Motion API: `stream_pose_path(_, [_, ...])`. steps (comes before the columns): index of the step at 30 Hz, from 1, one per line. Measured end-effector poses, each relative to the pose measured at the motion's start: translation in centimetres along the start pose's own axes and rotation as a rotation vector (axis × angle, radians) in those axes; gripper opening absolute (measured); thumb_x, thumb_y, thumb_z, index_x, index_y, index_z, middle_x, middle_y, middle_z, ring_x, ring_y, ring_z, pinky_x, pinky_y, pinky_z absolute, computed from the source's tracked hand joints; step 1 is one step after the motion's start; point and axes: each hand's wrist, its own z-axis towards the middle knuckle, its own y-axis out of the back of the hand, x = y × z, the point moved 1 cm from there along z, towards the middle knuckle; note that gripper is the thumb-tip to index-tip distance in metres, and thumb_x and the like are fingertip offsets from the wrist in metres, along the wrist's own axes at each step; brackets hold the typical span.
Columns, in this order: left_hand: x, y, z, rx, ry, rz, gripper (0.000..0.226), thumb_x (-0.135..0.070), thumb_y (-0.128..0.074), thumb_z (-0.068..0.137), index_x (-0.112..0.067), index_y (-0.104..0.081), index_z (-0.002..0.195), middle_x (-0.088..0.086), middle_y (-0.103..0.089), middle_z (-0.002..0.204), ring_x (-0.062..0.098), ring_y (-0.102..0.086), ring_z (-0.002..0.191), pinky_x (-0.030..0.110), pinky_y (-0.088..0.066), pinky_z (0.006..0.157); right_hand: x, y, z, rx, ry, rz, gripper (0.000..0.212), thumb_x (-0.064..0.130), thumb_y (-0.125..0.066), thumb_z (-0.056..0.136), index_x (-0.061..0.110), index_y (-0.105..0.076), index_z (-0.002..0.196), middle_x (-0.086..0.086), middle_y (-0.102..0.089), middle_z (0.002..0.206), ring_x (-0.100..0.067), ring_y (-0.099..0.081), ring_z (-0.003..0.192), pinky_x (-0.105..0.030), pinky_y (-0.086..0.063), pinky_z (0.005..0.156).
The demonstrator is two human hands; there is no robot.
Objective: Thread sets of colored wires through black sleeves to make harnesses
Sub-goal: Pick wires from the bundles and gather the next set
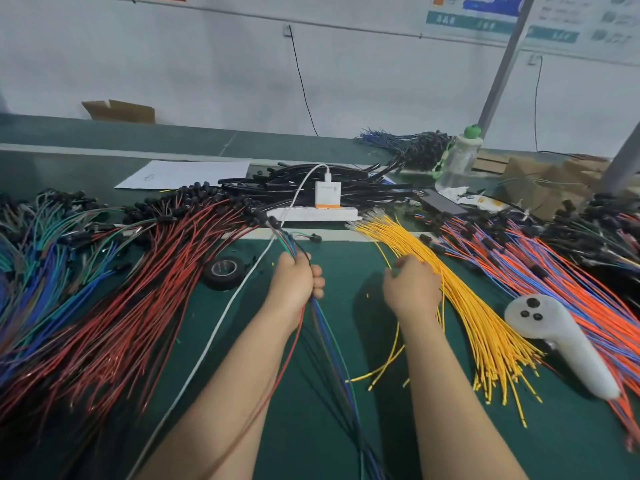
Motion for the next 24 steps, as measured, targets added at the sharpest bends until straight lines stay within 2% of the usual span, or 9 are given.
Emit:
stream_pose_path(2, [0.0, -0.1, 0.8, -0.023, -0.024, 0.185, 0.023, -0.018, -0.024, 0.102, -0.015, -0.034, 0.082, 0.002, -0.031, 0.062, 0.008, -0.030, 0.031, 0.011, -0.021, 0.032, -0.4, -0.4, 0.1, 0.054, -0.056, -0.153, 0.037, 0.028, -0.053, 0.096, 0.010, -0.048, 0.128, -0.016, -0.049, 0.134, -0.037, -0.041, 0.126, -0.046, -0.034, 0.102])
stream_pose_path(5, [0.6, -0.3, 1.2, -0.036, -0.060, 0.369, 0.022, -0.027, -0.031, 0.102, -0.010, -0.040, 0.091, 0.002, -0.035, 0.066, 0.016, -0.030, 0.044, 0.020, -0.024, 0.039, 0.2, -1.4, 0.2, 0.061, -0.058, -0.190, 0.033, 0.017, -0.055, 0.092, 0.007, -0.048, 0.123, -0.015, -0.058, 0.125, -0.034, -0.049, 0.121, -0.044, -0.033, 0.101])
stream_pose_path(8, [1.2, -0.7, 0.7, 0.019, 0.040, 0.236, 0.018, -0.013, -0.037, 0.100, -0.014, -0.037, 0.082, 0.002, -0.035, 0.064, 0.012, -0.029, 0.045, 0.016, -0.025, 0.034, 0.5, -1.4, 0.5, 0.068, -0.064, -0.157, 0.026, 0.011, -0.055, 0.090, 0.006, -0.053, 0.116, -0.014, -0.062, 0.117, -0.034, -0.054, 0.113, -0.043, -0.035, 0.099])
stream_pose_path(12, [1.3, -0.7, -0.1, 0.060, 0.198, -0.005, 0.020, -0.005, -0.035, 0.101, -0.011, -0.040, 0.082, 0.008, -0.051, 0.068, 0.010, -0.051, 0.040, 0.017, -0.044, 0.034, 0.3, -1.3, 0.5, 0.083, -0.074, -0.137, 0.034, 0.013, -0.054, 0.092, 0.005, -0.049, 0.125, -0.018, -0.050, 0.130, -0.036, -0.048, 0.120, -0.046, -0.036, 0.100])
stream_pose_path(14, [1.1, -0.7, -0.4, 0.077, 0.218, -0.083, 0.016, -0.004, -0.034, 0.101, -0.008, -0.041, 0.087, 0.013, -0.055, 0.074, 0.017, -0.058, 0.055, 0.022, -0.052, 0.041, 0.5, -1.4, 0.3, 0.082, -0.050, -0.191, 0.040, 0.017, -0.056, 0.092, 0.005, -0.045, 0.129, -0.018, -0.046, 0.134, -0.037, -0.045, 0.124, -0.045, -0.036, 0.101])
stream_pose_path(18, [0.8, -0.9, -0.8, 0.095, 0.216, -0.120, 0.008, -0.004, -0.032, 0.102, -0.005, -0.040, 0.101, 0.017, -0.059, 0.085, 0.029, -0.064, 0.078, 0.033, -0.056, 0.064, 1.9, -1.7, -0.1, 0.090, 0.015, -0.240, 0.035, 0.016, -0.056, 0.090, 0.006, -0.047, 0.123, -0.014, -0.058, 0.126, -0.032, -0.051, 0.121, -0.041, -0.036, 0.099])
stream_pose_path(21, [1.2, -1.1, -0.8, 0.078, 0.196, -0.099, 0.011, -0.005, -0.032, 0.102, -0.002, -0.038, 0.110, 0.025, -0.060, 0.111, 0.038, -0.060, 0.109, 0.037, -0.051, 0.083, 2.5, -1.7, -0.9, 0.141, 0.026, -0.180, 0.036, 0.017, -0.057, 0.091, 0.005, -0.046, 0.123, -0.014, -0.056, 0.127, -0.033, -0.050, 0.121, -0.040, -0.038, 0.098])
stream_pose_path(23, [1.3, -1.3, -0.7, 0.075, 0.190, -0.098, 0.013, -0.006, -0.033, 0.102, -0.002, -0.041, 0.113, 0.029, -0.056, 0.121, 0.036, -0.058, 0.114, 0.034, -0.048, 0.085, 2.8, -1.8, -1.7, 0.177, 0.053, -0.071, 0.034, 0.014, -0.056, 0.092, 0.003, -0.046, 0.122, -0.017, -0.054, 0.127, -0.034, -0.051, 0.119, -0.039, -0.041, 0.095])
stream_pose_path(24, [1.5, -1.5, -0.6, 0.077, 0.197, -0.114, 0.015, -0.006, -0.035, 0.102, -0.002, -0.043, 0.114, 0.028, -0.058, 0.117, 0.034, -0.061, 0.109, 0.031, -0.050, 0.081, 2.9, -1.8, -2.1, 0.197, 0.086, -0.012, 0.032, 0.011, -0.055, 0.092, 0.002, -0.047, 0.121, -0.018, -0.053, 0.126, -0.034, -0.052, 0.116, -0.037, -0.042, 0.092])
